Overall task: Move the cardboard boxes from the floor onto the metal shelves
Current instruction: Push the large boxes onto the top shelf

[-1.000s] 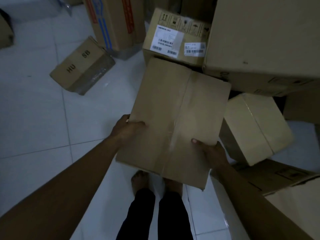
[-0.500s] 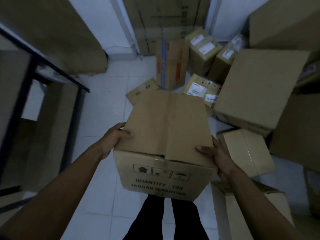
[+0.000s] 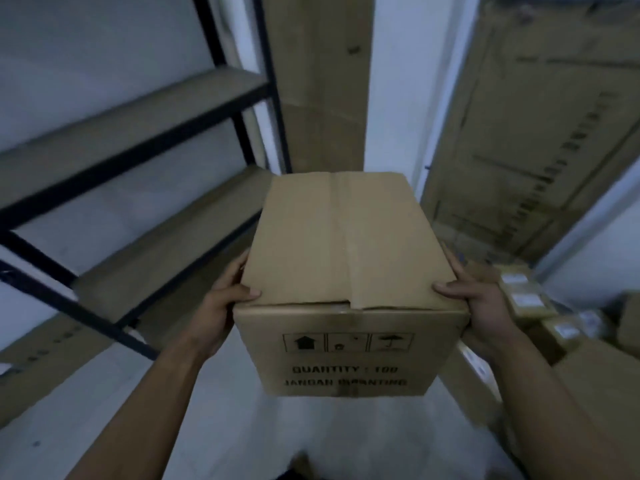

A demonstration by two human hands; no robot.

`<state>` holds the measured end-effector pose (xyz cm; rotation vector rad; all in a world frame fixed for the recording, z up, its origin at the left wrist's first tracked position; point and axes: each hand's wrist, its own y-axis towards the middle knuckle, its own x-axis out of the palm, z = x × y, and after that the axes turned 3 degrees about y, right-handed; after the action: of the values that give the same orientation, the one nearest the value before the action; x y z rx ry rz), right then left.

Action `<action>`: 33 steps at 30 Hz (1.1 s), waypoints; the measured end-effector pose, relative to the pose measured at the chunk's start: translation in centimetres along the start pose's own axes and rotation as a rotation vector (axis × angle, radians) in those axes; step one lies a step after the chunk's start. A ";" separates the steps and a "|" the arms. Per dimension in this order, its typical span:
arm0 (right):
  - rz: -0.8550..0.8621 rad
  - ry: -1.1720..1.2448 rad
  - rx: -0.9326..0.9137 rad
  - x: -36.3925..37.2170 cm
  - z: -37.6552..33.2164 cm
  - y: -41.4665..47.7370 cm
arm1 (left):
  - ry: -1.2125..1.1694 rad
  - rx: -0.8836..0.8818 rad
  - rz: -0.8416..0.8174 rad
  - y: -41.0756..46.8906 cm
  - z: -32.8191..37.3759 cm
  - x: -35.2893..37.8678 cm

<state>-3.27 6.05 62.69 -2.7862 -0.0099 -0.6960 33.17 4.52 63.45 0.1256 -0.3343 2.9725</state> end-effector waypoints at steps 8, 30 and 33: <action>-0.272 0.020 -0.227 14.4 -8.2 6.5 | 0.007 0.432 0.226 -1.6 15.0 -6.4; -0.912 0.187 -0.787 37.1 -31.5 16.8 | 0.415 1.222 0.449 -5.5 43.6 -9.5; -1.028 0.193 -0.834 39.1 -34.9 16.7 | 0.456 1.311 0.502 -6.1 46.9 -8.2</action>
<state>16.46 -21.34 106.11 -3.3202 -1.5098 -1.4413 45.29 -1.34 109.48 -0.5544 1.8260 2.9236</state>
